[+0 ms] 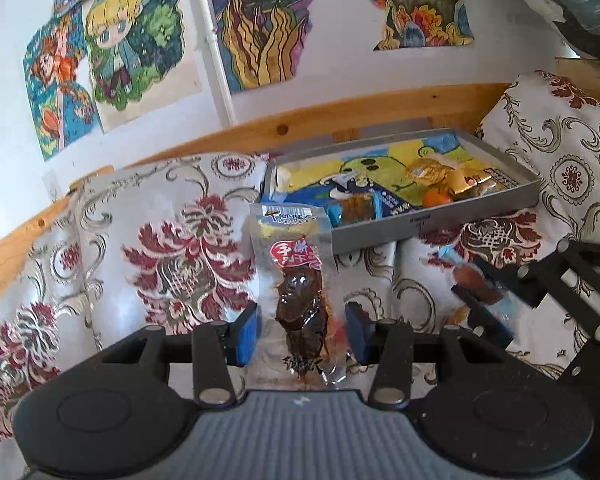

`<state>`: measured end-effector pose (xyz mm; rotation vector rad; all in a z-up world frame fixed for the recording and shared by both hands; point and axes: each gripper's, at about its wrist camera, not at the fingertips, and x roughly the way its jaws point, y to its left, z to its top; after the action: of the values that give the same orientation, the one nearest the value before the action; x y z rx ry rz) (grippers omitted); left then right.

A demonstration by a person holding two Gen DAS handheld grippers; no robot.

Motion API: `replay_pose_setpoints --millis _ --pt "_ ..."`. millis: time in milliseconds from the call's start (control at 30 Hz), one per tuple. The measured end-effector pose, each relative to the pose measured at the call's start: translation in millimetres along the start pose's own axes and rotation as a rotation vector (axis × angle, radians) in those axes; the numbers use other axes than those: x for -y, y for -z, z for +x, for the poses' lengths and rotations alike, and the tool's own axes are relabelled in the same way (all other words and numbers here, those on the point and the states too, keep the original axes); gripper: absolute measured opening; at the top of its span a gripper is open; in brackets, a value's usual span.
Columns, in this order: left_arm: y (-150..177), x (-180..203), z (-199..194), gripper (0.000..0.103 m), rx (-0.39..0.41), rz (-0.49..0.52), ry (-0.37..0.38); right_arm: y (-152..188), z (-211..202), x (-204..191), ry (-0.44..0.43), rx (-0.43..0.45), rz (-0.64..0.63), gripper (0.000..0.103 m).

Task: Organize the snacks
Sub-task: 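Carry the dried-meat bag and sausage pack into the tray and open both tools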

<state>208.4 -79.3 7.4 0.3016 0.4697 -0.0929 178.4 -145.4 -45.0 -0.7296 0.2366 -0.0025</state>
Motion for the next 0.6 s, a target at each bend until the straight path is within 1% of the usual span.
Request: replay_pose_setpoints --millis 167,300,367,467,600 --pt "-5.8 2.5 -0.2 0.049 -0.008 -0.013 -0.003 0.7 -0.8 16.1 0.001 0.044 -0.068 0.016" --pt "-14.1 8.3 3.7 0.049 0.002 0.003 -0.008 2.2 0.7 32.3 0.008 0.125 -0.172 0.016" --pt "-18.5 12.6 7.6 0.049 0.012 0.017 -0.01 4.1 6.7 42.8 0.023 0.155 -0.204 0.016" --pt "-27.5 19.3 19.9 0.049 0.014 0.022 -0.012 7.2 22.1 61.2 0.053 0.161 -0.189 0.016" --pt "-45.0 28.4 41.1 0.049 0.009 0.006 -0.011 11.8 48.9 83.7 0.093 0.145 -0.108 0.016"
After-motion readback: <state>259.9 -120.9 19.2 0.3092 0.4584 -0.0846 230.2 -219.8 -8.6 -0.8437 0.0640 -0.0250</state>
